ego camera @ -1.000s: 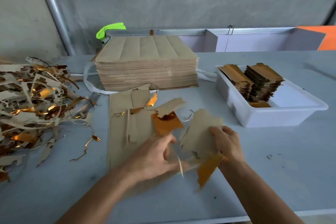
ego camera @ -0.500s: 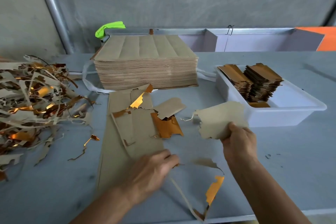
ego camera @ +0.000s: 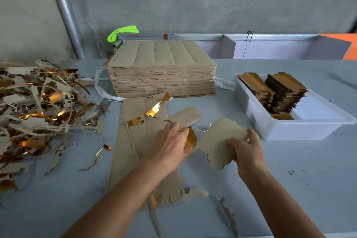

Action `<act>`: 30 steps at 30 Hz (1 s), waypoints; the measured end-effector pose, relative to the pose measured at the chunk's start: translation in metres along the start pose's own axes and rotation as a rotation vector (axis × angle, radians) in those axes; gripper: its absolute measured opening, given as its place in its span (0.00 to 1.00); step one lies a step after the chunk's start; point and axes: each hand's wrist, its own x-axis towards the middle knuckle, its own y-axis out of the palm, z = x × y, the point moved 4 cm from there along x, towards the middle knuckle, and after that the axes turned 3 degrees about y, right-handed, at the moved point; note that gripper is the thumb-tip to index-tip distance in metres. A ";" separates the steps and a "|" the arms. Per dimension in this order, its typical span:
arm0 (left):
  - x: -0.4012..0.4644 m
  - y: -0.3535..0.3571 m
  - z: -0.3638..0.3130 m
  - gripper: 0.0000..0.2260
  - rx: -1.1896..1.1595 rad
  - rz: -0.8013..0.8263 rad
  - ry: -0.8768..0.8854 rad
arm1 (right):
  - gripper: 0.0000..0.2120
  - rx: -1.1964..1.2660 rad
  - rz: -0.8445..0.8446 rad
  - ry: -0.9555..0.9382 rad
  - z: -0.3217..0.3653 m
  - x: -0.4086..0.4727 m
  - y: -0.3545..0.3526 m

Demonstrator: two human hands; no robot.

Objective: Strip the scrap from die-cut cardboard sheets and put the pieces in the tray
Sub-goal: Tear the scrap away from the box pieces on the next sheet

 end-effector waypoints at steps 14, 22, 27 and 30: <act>0.012 -0.026 0.029 0.10 -0.306 -0.348 -0.336 | 0.06 0.198 0.066 0.243 -0.004 -0.002 -0.015; -0.012 -0.010 0.043 0.08 -1.879 -0.341 -0.939 | 0.13 0.376 0.312 0.407 -0.002 -0.015 0.008; -0.016 -0.006 0.036 0.10 -1.441 -0.420 -0.789 | 0.10 0.330 0.353 0.406 -0.002 -0.018 0.019; -0.020 -0.020 0.022 0.09 -0.835 -0.570 -0.462 | 0.07 0.131 0.129 0.171 0.011 -0.010 0.013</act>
